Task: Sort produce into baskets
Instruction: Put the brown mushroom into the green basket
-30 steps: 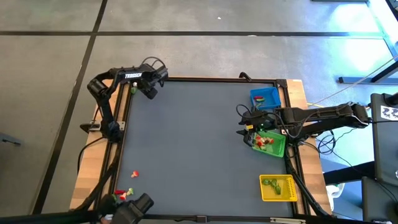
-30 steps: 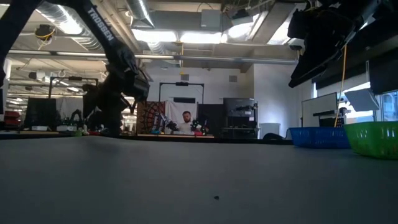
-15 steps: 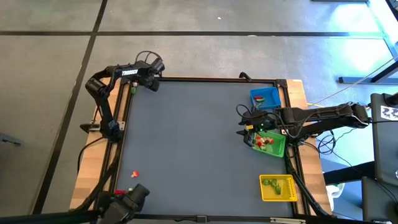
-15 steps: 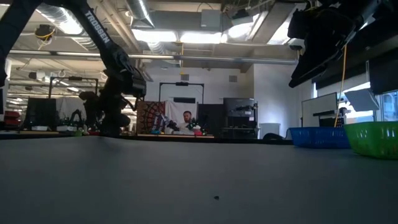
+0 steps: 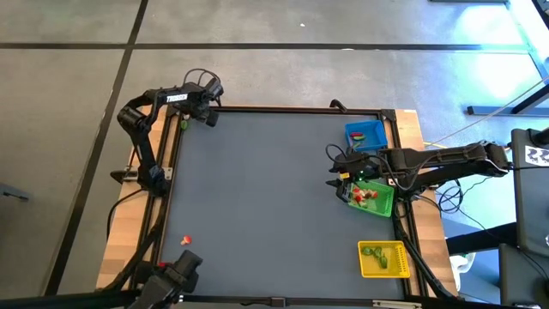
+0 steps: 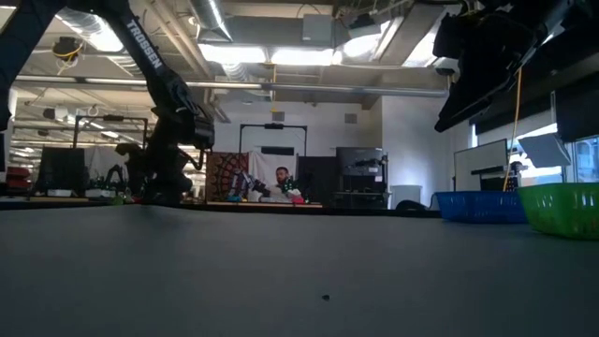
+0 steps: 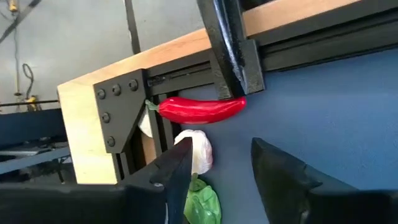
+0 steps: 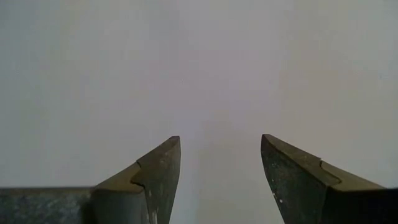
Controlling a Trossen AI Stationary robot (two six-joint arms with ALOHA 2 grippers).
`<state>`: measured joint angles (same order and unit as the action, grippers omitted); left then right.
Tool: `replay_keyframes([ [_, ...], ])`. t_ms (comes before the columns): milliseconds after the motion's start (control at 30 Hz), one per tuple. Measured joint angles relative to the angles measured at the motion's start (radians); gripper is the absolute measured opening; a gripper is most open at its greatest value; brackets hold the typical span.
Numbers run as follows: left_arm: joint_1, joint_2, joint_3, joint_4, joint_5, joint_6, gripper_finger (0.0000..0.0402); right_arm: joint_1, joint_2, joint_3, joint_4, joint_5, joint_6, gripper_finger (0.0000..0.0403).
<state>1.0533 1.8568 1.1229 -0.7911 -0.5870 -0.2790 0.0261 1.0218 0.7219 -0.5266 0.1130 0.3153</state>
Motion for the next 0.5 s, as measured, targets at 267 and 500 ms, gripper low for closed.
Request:
replay_keyframes([
  [267, 0.002, 0.0, 0.0, -0.006, 0.007, 0.024, 0.0133, 0.0, 0.0, 0.0, 0.002, 0.0, 0.0, 0.0223],
  [500, 0.001, 0.0, 0.0, -0.01, 0.007, 0.038, 0.0133, 0.0, 0.0, 0.0, 0.002, -0.001, 0.02, 0.0223],
])
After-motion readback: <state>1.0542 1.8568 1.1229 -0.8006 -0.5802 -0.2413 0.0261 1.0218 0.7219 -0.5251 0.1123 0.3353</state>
